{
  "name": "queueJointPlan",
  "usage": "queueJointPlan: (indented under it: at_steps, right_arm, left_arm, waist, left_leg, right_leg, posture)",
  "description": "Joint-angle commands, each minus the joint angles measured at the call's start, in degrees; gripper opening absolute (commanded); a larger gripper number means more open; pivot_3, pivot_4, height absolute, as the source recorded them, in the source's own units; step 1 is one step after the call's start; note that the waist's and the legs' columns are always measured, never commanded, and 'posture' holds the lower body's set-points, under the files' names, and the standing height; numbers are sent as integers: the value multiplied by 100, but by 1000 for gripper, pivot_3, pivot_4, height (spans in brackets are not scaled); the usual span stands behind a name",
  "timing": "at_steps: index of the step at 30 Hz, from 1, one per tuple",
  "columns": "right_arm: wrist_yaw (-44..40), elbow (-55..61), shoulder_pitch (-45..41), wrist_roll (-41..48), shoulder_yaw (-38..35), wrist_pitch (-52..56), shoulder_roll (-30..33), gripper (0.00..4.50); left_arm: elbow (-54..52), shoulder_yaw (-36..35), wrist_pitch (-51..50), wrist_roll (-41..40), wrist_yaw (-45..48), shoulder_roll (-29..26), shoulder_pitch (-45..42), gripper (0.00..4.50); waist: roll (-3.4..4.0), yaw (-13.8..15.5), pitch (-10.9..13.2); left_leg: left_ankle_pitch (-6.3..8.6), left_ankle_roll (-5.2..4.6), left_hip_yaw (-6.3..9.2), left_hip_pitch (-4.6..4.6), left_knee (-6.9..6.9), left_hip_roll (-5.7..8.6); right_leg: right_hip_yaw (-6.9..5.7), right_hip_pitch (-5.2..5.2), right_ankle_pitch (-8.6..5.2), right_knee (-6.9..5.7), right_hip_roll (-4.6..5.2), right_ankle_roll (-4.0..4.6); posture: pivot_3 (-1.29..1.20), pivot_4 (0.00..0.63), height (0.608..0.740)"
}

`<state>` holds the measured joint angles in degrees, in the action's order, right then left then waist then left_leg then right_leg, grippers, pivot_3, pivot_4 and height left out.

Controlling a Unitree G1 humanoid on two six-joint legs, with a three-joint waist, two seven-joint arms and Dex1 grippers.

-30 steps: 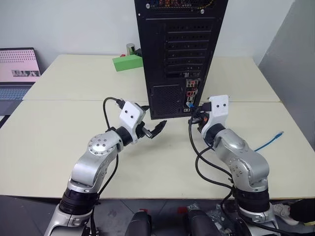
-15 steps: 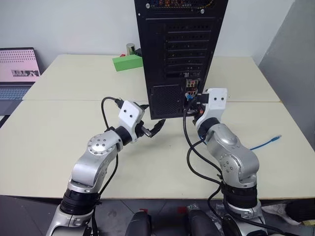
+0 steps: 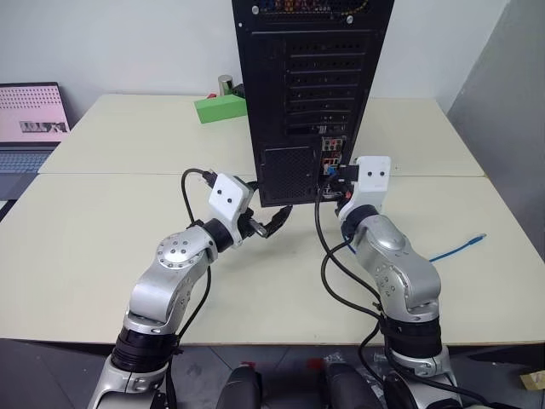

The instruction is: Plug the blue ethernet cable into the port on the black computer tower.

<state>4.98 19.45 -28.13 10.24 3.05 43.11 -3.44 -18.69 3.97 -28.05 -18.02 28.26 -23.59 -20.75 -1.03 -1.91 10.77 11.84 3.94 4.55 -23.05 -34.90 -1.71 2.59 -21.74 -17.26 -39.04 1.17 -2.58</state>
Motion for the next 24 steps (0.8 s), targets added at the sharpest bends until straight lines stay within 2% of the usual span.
queueJointPlan:
  at_steps: [1, 24]
  right_arm:
    - [-70, -12, -147, -44, 2, -232, -34, 0]
    - [-245, -385, -316, -275, -16, -573, 105, 0]
  left_arm:
    - [-272, -139, 179, -81, 56, 46, 5, 4475]
    - [-305, -40, 328, 80, -3, 105, 104, 4475]
  waist:
    - [0, 0, 0]
    - [0, 1, 0]
  left_leg:
    - [0, 0, 0, 0, 0, 0]
    - [0, 0, 0, 0, 2, 0]
  right_leg:
    - [0, 0, 0, 0, 0, 0]
    - [0, -1, 0, 1, 0, 0]
  posture:
    - [0, 150, 740]
    - [0, 150, 740]
